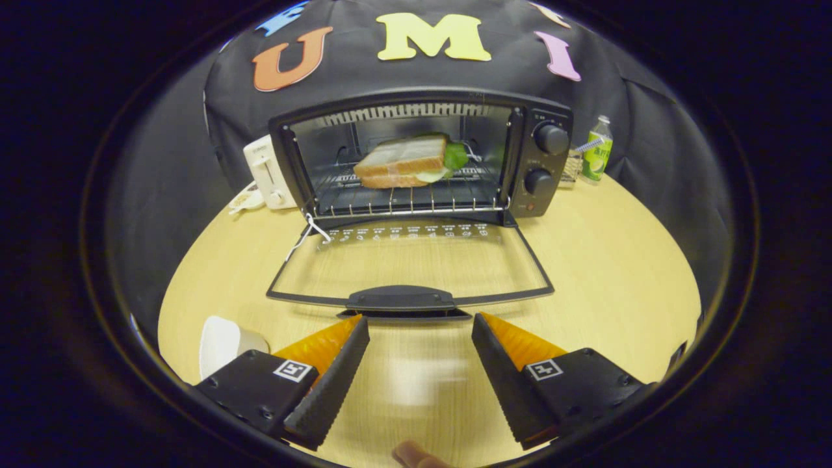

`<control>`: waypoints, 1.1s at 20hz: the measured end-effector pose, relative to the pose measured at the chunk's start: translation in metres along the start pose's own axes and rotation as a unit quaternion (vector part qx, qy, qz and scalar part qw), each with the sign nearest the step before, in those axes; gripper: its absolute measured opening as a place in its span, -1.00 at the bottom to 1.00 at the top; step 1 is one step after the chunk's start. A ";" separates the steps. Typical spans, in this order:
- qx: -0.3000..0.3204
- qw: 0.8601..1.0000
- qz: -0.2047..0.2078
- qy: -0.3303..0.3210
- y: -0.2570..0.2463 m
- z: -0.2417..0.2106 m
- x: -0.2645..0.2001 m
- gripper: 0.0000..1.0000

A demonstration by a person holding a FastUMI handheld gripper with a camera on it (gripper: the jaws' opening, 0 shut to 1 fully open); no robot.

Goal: Open the toaster oven, put the food inside, and close the toaster oven door.

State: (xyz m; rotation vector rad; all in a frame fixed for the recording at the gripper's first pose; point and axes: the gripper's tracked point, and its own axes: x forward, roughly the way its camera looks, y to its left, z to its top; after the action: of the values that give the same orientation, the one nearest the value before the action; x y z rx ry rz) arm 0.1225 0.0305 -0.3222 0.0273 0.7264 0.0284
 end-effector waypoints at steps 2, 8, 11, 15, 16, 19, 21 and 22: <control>0.001 1.000 -0.006 0.008 -0.001 -0.004 0.006 1.00; 0.000 1.000 -0.021 0.003 -0.001 0.000 0.007 1.00; 0.003 1.000 -0.012 -0.001 0.000 0.003 0.004 1.00; 0.001 1.000 0.027 -0.001 0.019 0.004 0.002 1.00; 0.004 1.000 0.023 -0.002 0.018 0.004 0.003 1.00; 0.010 1.000 0.020 -0.004 0.020 0.004 0.002 1.00; 0.013 1.000 0.021 -0.007 0.019 0.004 0.002 1.00; 0.015 1.000 0.021 -0.010 0.020 0.006 0.001 1.00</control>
State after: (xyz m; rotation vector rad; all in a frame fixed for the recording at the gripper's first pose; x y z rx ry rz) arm 0.1270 0.0504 -0.3180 0.0721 0.7060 0.0566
